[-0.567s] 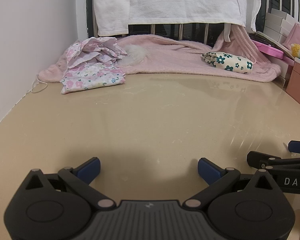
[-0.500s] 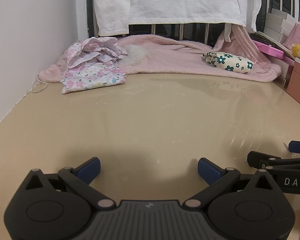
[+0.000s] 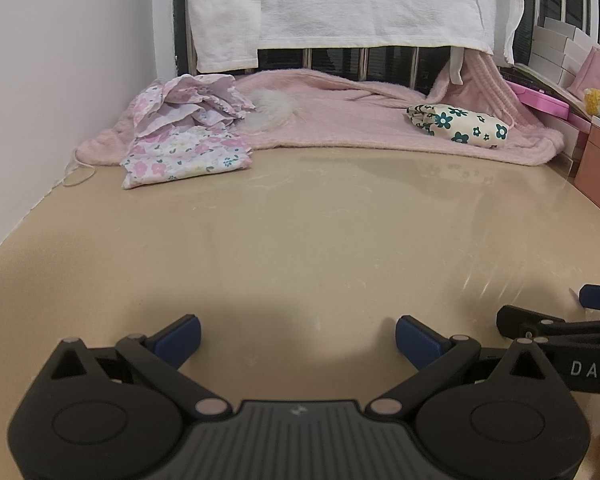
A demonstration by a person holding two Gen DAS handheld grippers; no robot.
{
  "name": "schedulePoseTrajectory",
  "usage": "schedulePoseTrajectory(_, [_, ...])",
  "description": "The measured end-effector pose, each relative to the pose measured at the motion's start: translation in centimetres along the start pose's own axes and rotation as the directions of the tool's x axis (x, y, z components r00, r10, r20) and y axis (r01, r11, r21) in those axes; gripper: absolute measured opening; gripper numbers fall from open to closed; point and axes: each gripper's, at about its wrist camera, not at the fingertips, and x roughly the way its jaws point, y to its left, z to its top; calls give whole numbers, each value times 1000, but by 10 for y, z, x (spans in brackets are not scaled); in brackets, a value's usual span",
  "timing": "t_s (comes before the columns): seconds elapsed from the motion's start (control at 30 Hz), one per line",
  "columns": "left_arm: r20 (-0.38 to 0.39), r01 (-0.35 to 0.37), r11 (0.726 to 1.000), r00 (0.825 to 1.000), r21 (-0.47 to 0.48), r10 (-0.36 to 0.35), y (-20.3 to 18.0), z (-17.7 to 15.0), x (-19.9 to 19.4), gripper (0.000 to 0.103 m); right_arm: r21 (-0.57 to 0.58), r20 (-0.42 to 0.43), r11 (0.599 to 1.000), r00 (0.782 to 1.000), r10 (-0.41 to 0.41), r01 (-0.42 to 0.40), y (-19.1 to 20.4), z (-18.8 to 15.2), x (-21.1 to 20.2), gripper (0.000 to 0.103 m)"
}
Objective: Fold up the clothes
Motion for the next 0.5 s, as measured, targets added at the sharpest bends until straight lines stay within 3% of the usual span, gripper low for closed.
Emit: schedulePoseTrajectory(0.5, [-1,0,1000,1000,-8,0,0,1,0,103,2,0,1000,1000,-9,9,2,-1,1,102])
